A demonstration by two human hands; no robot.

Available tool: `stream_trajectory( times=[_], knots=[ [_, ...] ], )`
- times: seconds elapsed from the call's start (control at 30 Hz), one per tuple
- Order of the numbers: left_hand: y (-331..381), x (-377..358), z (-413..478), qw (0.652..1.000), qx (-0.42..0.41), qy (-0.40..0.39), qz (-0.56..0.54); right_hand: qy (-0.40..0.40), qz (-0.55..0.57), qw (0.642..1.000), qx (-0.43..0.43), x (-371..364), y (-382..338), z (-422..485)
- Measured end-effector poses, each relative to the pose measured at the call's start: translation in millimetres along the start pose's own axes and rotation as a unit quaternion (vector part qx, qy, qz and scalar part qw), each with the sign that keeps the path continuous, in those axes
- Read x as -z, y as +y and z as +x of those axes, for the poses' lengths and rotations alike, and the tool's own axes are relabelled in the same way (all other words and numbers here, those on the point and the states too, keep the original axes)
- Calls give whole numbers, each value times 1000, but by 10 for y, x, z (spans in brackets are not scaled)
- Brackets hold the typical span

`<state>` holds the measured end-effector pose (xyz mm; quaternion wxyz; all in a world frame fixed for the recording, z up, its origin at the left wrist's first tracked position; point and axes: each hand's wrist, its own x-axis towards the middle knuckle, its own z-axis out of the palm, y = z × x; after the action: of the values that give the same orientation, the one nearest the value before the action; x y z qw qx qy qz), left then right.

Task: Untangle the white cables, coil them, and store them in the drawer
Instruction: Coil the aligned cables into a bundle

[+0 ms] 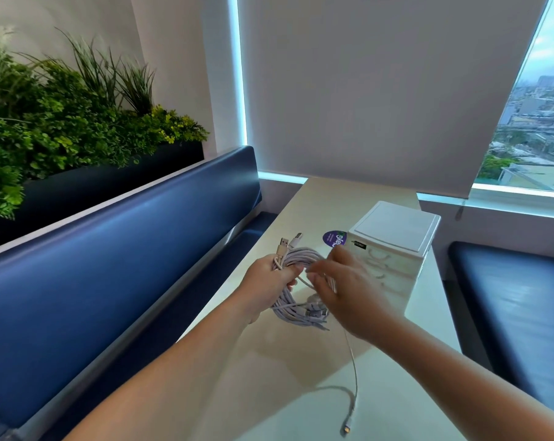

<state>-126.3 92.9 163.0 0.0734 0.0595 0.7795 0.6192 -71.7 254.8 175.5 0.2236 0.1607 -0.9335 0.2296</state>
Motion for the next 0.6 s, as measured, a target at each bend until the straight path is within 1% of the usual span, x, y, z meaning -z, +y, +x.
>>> stream_trajectory(
  times=[0.07, 0.13, 0.2, 0.27, 0.37, 0.5, 0.53, 0.6],
  knots=[
    [14, -37, -5, 1000, -7, -3, 4, -71, -72, 995, -12, -89, 29, 42],
    [31, -47, -16, 1000, -14, -7, 14, -104, -75, 991, -39, -126, 49, 80],
    [17, -18, -23, 999, -17, -17, 33, -140, -20, 986, -84, -112, 54, 115],
    [-40, 20, -8, 997, -29, -27, 73, -187, 62, 971, -134, -84, 56, 140],
    [-114, 60, 4, 987, -43, -34, 151, -230, 156, 940, -197, -53, 92, 157],
    [-108, 99, -2, 978, -56, -73, 189, -266, 295, 881, -256, 21, 149, 129],
    [-104, 99, 0, 975, -60, -74, 199, -273, 305, 875, -258, 37, 154, 118],
    [-105, 82, 18, 970, -69, -66, 222, -269, 290, 882, -257, 42, 176, 114]
  ],
)
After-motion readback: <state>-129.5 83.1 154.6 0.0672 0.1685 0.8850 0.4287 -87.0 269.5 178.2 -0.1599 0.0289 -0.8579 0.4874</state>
